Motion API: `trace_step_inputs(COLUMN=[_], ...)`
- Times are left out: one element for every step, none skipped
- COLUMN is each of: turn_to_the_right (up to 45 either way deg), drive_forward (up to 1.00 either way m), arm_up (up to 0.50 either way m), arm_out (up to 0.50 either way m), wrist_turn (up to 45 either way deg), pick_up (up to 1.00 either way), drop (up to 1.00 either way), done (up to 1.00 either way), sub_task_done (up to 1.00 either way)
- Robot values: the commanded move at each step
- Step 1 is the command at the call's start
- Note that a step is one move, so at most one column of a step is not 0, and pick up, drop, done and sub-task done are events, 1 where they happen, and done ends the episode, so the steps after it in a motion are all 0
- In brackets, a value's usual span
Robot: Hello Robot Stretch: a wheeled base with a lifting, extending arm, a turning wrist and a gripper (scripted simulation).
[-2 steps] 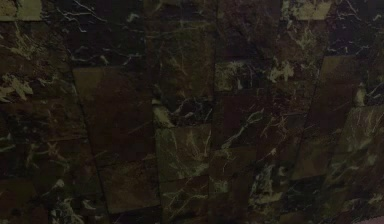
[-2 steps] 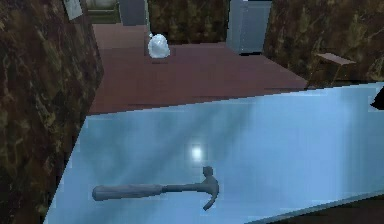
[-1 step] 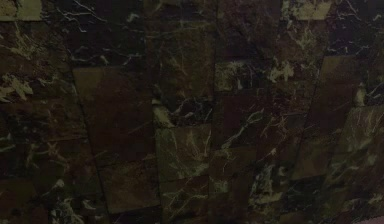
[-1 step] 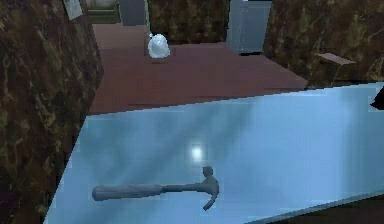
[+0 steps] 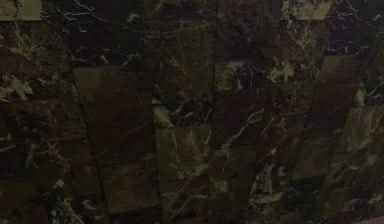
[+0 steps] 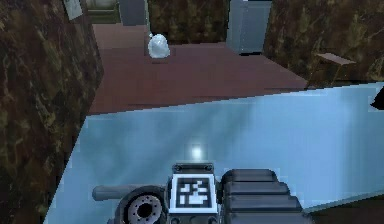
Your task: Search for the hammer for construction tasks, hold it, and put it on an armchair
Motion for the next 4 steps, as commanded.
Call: trace_step_inputs(turn_to_the_right=[0.0,0.0,0.0,0.0], drive_forward=[0.00,0.00,0.00,0.00], arm_up=[0.00,0.00,0.00,0.00], arm_out=[0.02,0.00,0.00,0.00], wrist_turn=[0.0,45.0,45.0,45.0], pick_up=[0.00,0.00,0.00,0.00], drop=[0.00,0.00,0.00,0.00], done=[0.00,0.00,0.00,0.00], sub_task_done=[0.00,0.00,0.00,0.00])
